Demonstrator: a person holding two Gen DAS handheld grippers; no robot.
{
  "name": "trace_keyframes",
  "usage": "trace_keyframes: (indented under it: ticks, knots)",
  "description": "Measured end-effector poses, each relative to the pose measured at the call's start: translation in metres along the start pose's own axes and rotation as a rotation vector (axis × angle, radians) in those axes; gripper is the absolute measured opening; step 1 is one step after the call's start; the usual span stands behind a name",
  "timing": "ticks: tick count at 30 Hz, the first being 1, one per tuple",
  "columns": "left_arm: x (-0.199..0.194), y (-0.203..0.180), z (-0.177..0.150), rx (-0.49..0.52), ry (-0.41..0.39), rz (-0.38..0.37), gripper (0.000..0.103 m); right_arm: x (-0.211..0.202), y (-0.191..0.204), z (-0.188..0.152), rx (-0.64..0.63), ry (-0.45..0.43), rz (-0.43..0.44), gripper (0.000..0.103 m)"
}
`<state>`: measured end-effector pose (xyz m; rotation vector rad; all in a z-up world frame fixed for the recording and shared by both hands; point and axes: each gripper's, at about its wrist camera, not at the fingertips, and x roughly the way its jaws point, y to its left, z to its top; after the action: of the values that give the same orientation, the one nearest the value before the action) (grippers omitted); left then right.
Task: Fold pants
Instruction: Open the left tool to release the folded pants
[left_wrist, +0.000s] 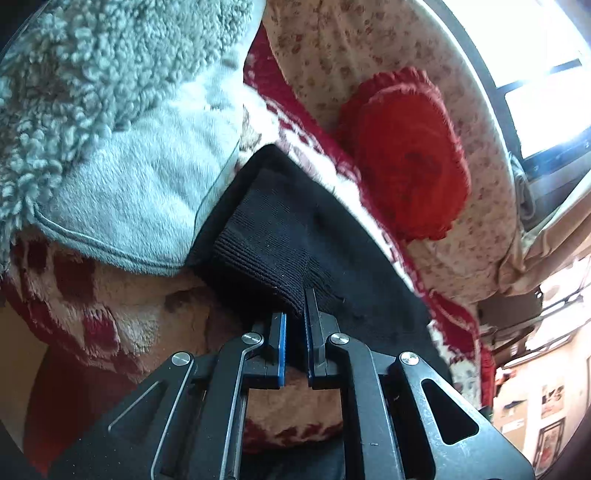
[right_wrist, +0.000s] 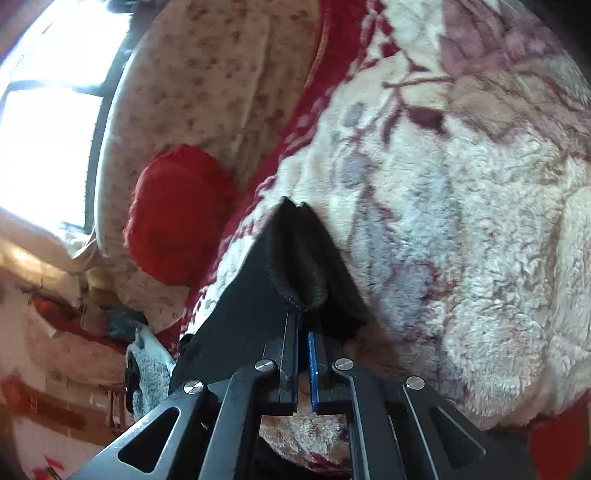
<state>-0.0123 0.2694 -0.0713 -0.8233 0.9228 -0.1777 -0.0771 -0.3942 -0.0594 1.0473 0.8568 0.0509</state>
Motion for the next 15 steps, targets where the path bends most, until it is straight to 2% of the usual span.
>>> trace_keyframes:
  ticks: [5, 8, 10, 12, 14, 15]
  knots:
    - [0.003, 0.006, -0.003, 0.015, 0.017, 0.016, 0.011, 0.005, -0.001, 0.001, 0.007, 0.016, -0.031, 0.004]
    - [-0.003, 0.006, -0.005, 0.051, 0.0, 0.06, 0.022, 0.005, -0.007, 0.002, 0.034, 0.023, -0.047, 0.004]
    - [-0.009, 0.008, -0.005, 0.063, -0.018, 0.095, 0.034, 0.002, -0.01, 0.002, 0.04, 0.009, -0.054, 0.004]
    - [-0.022, 0.006, -0.008, 0.085, -0.08, 0.155, 0.038, -0.004, -0.009, 0.001, 0.035, -0.024, -0.087, 0.004]
    - [-0.042, -0.01, -0.014, 0.183, -0.222, 0.26, 0.038, -0.013, -0.005, 0.001, 0.021, -0.087, -0.122, 0.004]
    - [-0.047, -0.016, -0.017, 0.219, -0.261, 0.271, 0.038, -0.022, 0.001, 0.0, -0.008, -0.149, -0.157, 0.004]
